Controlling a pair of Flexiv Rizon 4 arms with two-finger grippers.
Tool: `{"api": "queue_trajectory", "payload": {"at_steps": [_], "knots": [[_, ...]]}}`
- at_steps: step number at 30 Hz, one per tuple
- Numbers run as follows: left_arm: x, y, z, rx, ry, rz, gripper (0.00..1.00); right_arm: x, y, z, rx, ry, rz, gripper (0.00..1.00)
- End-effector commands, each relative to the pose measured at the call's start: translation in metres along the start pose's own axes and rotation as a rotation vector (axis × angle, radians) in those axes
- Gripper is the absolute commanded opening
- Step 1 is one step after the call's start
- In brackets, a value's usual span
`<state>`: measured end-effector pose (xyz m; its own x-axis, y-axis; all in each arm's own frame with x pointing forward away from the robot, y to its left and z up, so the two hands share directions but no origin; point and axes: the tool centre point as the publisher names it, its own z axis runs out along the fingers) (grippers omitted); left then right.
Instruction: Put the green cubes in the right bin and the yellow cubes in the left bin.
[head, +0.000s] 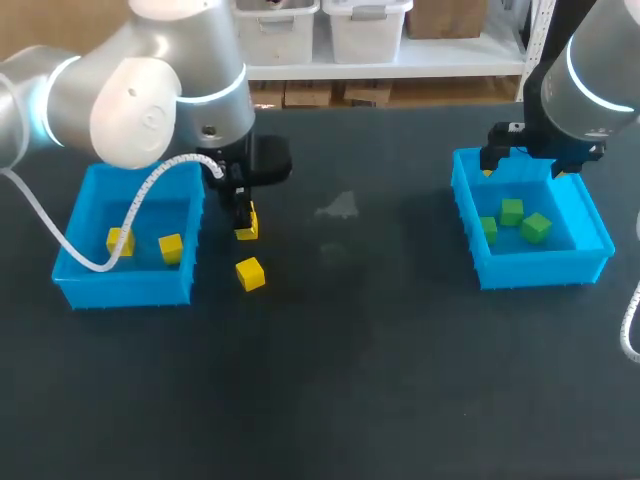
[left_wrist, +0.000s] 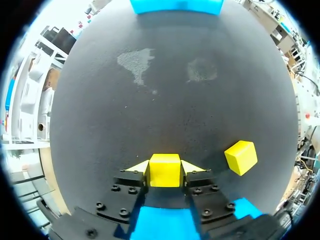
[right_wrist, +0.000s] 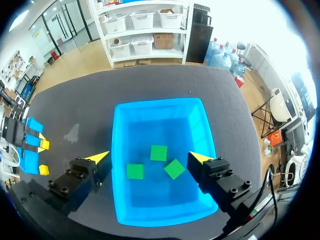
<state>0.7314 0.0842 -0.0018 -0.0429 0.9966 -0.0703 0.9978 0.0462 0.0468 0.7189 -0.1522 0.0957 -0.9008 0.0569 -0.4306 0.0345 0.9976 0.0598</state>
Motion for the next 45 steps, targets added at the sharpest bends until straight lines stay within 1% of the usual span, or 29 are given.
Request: {"api": "queue_trajectory", "payload": {"at_steps": [1,7,13,18,22,27,33,39,43,44,45], "knots": [[0.002,0.003,-0.005,-0.008,-0.014,-0.032,0.00,0.001,0.000,0.000,0.001,-0.004,0.001,1.00],[-0.001,0.020,-0.032,-0.040,-0.083,-0.143,0.00,0.001,0.000,0.000,0.001,-0.004,0.001,1.00],[0.006,0.039,-0.061,-0.076,-0.149,-0.269,0.00,0.001,0.000,0.000,0.001,-0.004,0.001,1.00],[0.023,0.051,-0.082,-0.124,-0.172,-0.351,0.00,0.001,0.000,0.000,0.001,-0.004,0.001,1.00],[0.044,0.057,-0.095,-0.161,-0.184,-0.445,0.00,0.001,0.000,0.000,0.001,-0.004,0.001,1.00],[0.074,0.056,-0.100,-0.178,-0.171,-0.527,0.00,0.001,0.000,0.000,0.001,-0.004,0.001,1.00],[0.103,0.045,-0.101,-0.186,-0.156,-0.603,0.00,0.001,0.000,0.000,0.001,-0.004,0.001,1.00],[0.128,0.033,-0.094,-0.189,-0.125,-0.671,0.00,0.001,0.000,0.000,0.001,-0.004,0.001,1.00],[0.138,0.024,-0.088,-0.169,-0.103,-0.702,0.00,0.001,0.000,0.000,0.001,-0.004,0.001,1.00],[0.139,0.022,-0.087,-0.169,-0.100,-0.701,0.25,0.001,0.000,0.000,0.001,-0.004,0.001,1.00],[0.140,0.021,-0.086,-0.168,-0.097,-0.703,0.98,0.001,0.000,0.000,0.001,-0.004,0.001,1.00]]}}
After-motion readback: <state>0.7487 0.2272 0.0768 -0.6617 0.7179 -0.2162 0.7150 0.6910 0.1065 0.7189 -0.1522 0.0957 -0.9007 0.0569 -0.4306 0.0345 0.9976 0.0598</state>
